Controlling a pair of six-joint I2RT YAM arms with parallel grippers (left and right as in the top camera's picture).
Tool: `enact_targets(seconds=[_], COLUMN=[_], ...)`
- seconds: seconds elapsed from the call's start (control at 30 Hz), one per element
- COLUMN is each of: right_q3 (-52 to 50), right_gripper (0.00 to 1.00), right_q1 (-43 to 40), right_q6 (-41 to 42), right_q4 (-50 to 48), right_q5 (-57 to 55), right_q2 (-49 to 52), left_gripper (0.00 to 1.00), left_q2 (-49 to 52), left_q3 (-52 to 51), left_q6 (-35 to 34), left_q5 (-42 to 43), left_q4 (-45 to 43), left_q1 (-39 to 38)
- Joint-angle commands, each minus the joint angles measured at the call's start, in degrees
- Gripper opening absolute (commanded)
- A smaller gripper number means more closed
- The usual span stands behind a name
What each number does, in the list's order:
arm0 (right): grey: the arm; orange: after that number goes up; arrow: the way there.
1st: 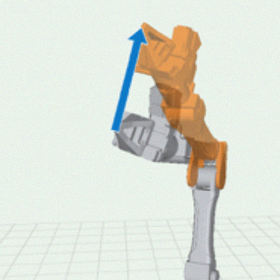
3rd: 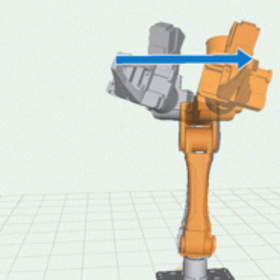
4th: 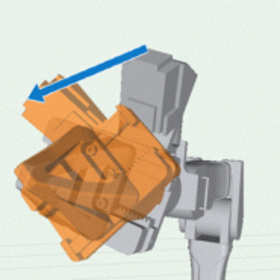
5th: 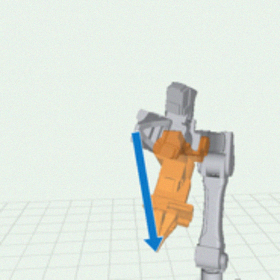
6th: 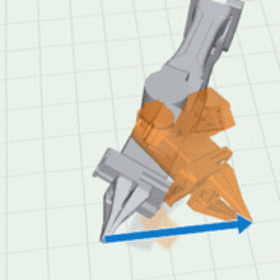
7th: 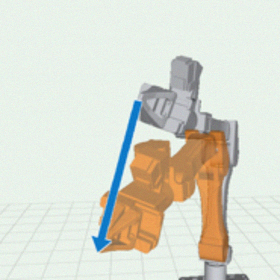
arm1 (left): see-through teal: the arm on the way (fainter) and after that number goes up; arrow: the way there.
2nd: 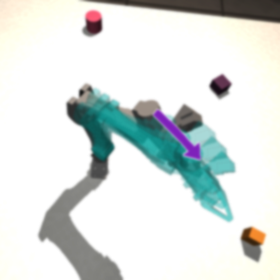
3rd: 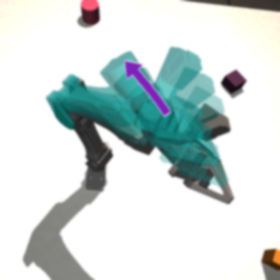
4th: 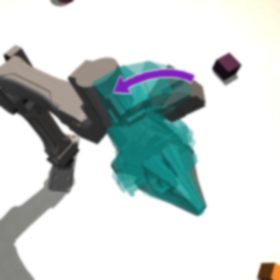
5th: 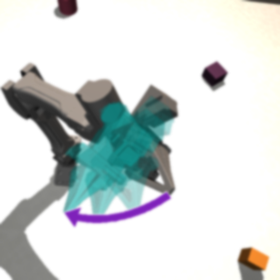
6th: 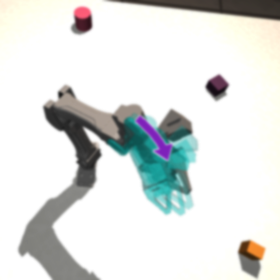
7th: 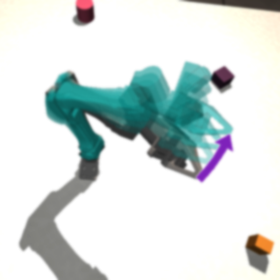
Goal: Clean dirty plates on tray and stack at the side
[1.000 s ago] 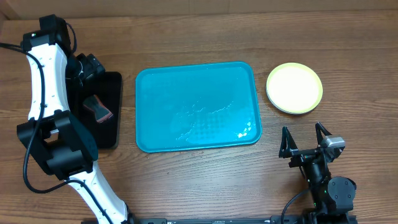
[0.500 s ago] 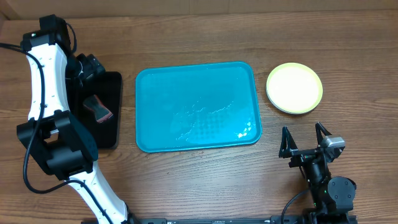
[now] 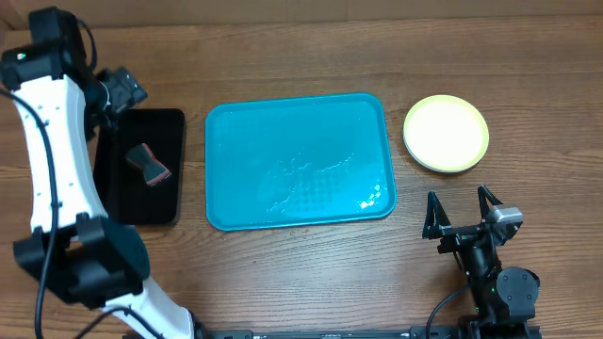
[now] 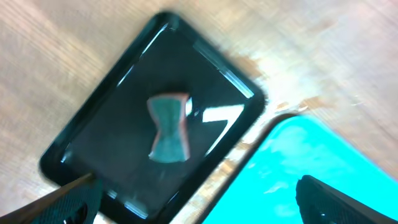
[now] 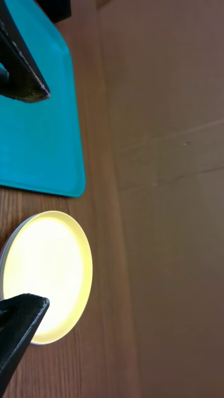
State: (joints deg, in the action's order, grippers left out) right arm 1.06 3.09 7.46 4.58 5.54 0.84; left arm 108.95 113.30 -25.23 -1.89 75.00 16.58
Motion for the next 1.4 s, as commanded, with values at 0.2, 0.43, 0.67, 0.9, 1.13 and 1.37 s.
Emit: enact_targets(seconds=[0.2,0.43,0.67,0.9,1.13,1.37], right_q3=[-0.61,-0.61,-0.61,-0.61,-0.61,-0.61], right_gripper=[1.0,1.0,1.0,1.0,1.0,1.0], right_q1=[-0.22,-0.22,-0.22,-0.22,-0.22,-0.22], right_q6=[-0.2,-0.2,-0.2,-0.2,-0.2,-0.2], right_q4=[-0.24,-0.26,-0.26,-0.24,-0.24,-0.26], right_q5=[-0.57,-0.57,-0.57,-0.57,-0.57,-0.57], right_q2=[-0.68,-0.68,-0.68,-0.68,-0.68,-0.68], left_gripper=[1.0,1.0,1.0,1.0,1.0,1.0], left_q2=[-18.73,-34.82,-49.11,-60.04,-72.02,-82.4], left_q3=[-26.58,-49.46,-63.39,-79.1,-96.06,-108.59], left_q6=[13.35,19.47,19.54,23.54,23.54,23.54], left_q5=[6.49,6.36,5.77,6.51,6.84,5.9], left_q4=[-21.18,-32.26,-33.0,-49.29,-70.58,-85.57], left_q1=[-11.17,-20.17,-22.23,-22.23,-22.23,-22.16])
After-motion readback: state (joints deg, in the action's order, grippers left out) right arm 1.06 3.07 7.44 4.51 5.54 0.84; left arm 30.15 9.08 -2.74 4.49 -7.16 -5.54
